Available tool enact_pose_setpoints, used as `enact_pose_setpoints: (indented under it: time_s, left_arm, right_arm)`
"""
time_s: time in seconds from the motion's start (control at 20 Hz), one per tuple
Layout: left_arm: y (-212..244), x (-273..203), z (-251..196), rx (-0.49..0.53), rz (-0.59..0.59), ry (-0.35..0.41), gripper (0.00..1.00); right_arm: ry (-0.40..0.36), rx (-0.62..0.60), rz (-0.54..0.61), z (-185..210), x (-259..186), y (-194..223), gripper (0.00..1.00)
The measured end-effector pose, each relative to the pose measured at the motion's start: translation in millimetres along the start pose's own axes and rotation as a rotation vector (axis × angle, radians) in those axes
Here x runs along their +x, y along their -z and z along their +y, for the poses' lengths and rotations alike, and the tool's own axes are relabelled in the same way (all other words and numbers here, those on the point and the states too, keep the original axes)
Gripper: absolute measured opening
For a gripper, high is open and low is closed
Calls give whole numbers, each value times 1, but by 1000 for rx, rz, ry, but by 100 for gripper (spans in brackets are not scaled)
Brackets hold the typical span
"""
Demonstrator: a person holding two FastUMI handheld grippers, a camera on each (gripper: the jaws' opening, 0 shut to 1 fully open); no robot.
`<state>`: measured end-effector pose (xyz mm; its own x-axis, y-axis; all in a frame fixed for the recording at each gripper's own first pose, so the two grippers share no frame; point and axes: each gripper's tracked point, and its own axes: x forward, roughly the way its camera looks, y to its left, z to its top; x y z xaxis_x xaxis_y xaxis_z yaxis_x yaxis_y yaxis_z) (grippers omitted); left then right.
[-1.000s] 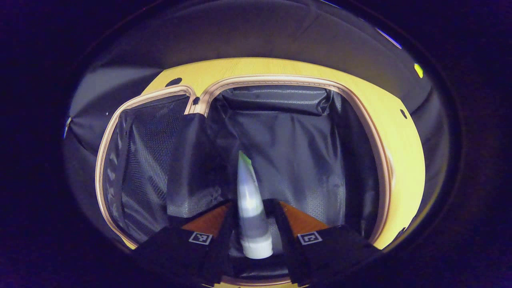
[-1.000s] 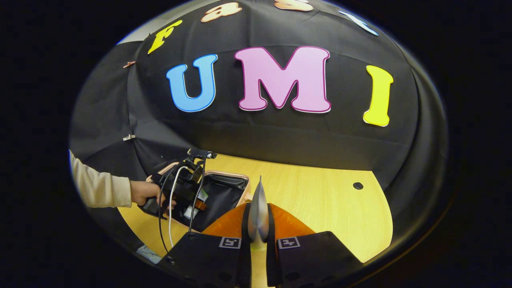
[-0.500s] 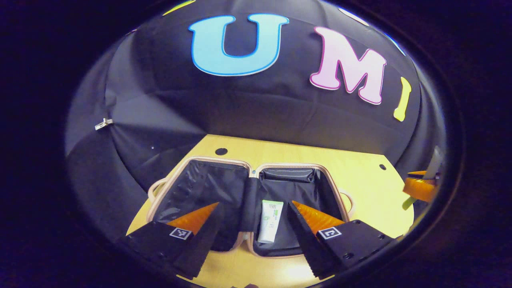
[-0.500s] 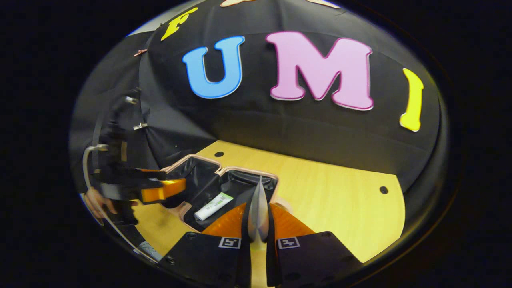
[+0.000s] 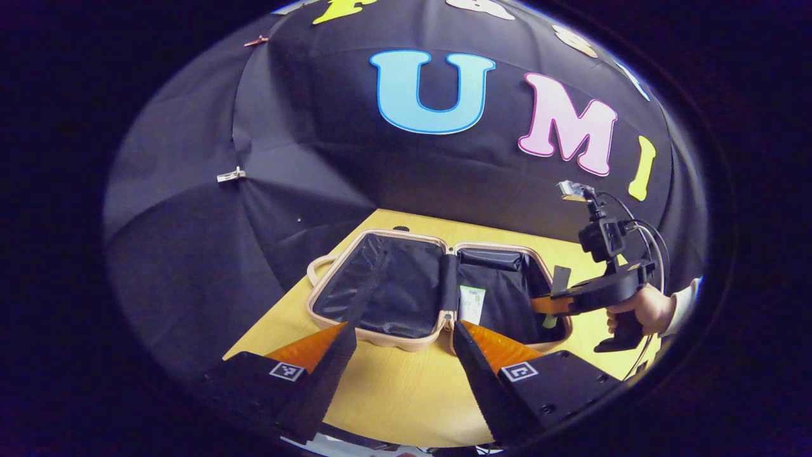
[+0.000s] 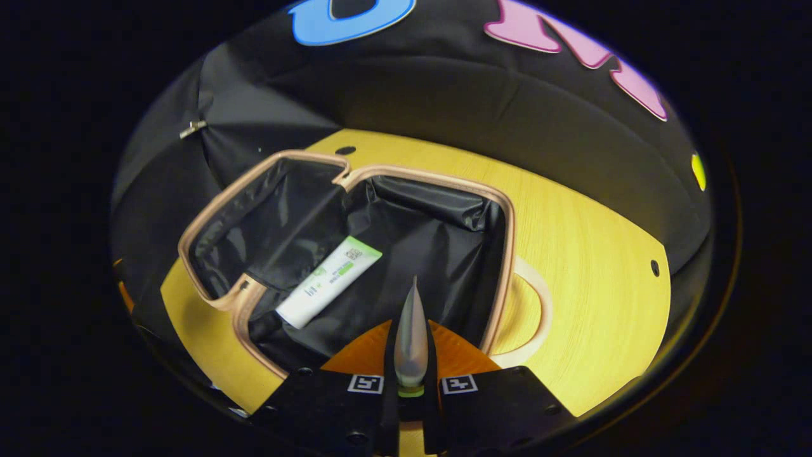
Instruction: First open the suitcase, pack the skin care products into it, and then close the suitcase.
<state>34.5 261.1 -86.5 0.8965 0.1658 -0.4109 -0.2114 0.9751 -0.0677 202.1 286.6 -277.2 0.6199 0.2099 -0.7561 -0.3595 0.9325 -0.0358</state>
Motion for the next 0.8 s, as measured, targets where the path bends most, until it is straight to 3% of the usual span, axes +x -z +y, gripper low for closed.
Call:
enact_pose_setpoints:
  time_s: [0.15, 0.2, 0.25, 0.4, 0.45, 0.6, 0.8]
  left_arm:
    - [12, -7, 12, -23, 22, -7, 96]
    - [14, -8, 18, -19, 30, -15, 96]
    - [14, -8, 21, -15, 34, -20, 96]
    - [11, -7, 34, -13, 35, -44, 96]
    - [7, -6, 42, -7, 21, -70, 96]
    - [0, 2, 65, 19, -5, -122, 96]
    - [-8, 25, 103, -41, 6, -151, 96]
  right_arm:
    - [-11, 139, 79, 13, 17, 2, 18]
    - [-3, 154, 97, 11, 21, 3, 10]
    - [7, 161, 110, 10, 24, 4, 19]
    - [36, 174, 114, 4, 24, 1, 19]
    - [31, 171, 100, 4, 21, -2, 30]
    - [12, 165, 13, 1, -7, -21, 100]
    - [5, 158, -234, -23, -83, -66, 98]
